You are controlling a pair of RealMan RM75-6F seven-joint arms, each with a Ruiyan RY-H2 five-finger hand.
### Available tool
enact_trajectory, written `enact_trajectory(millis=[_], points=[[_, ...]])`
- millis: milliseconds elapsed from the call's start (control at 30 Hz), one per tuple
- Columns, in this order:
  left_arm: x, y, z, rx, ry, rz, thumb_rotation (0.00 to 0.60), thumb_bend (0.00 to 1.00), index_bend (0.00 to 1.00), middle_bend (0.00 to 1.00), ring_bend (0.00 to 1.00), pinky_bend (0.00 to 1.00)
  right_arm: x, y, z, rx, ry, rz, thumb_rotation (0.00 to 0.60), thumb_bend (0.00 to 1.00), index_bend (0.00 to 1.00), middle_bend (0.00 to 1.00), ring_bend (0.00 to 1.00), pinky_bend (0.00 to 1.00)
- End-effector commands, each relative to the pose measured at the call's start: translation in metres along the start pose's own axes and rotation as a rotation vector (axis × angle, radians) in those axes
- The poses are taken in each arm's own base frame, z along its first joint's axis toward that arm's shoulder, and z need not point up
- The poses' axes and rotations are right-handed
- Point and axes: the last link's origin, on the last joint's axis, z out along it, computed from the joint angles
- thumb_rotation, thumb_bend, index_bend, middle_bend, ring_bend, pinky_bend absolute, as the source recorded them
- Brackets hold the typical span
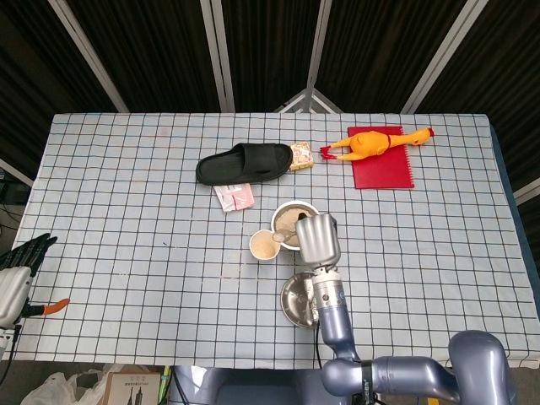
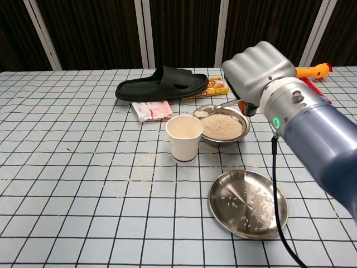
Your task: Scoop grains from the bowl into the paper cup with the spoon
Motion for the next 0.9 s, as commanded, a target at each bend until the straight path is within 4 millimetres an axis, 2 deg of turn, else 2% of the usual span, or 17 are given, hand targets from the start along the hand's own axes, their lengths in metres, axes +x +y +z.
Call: enact_trajectory(millis=[33, 400, 600, 900], points=[[0.0, 0.0, 0.0, -0.001, -0.001, 0.0, 0.6, 0.0, 0.0, 0.0, 0.0, 0.0, -0.004, -0.007, -0.003, 0.009, 0.0, 0.001, 0.6, 0.6, 0.69, 0.83, 0.97, 1.0], [0.0, -0.001, 0.002, 0.014, -0.006, -0.004, 0.6, 0.0, 0.0, 0.0, 0.0, 0.0, -0.014, -0.026, -0.004, 0.066, 0.112, -0.054, 0.6, 0.61, 0.69, 0.83, 0.97, 1.0], [0.001, -0.001, 0.002, 0.019, -0.009, -0.007, 0.6, 0.0, 0.0, 0.0, 0.0, 0.0, -0.017, -0.026, -0.001, 0.137, 0.324, -0.202, 0.6, 0.61, 0.69, 0.83, 0.97, 1.0], [0.0, -0.001, 0.002, 0.024, -0.013, -0.007, 0.6, 0.0, 0.0, 0.0, 0.0, 0.0, -0.024, -0.025, 0.002, 0.181, 0.442, -0.295, 0.6, 0.61, 0.69, 0.83, 0.97, 1.0]])
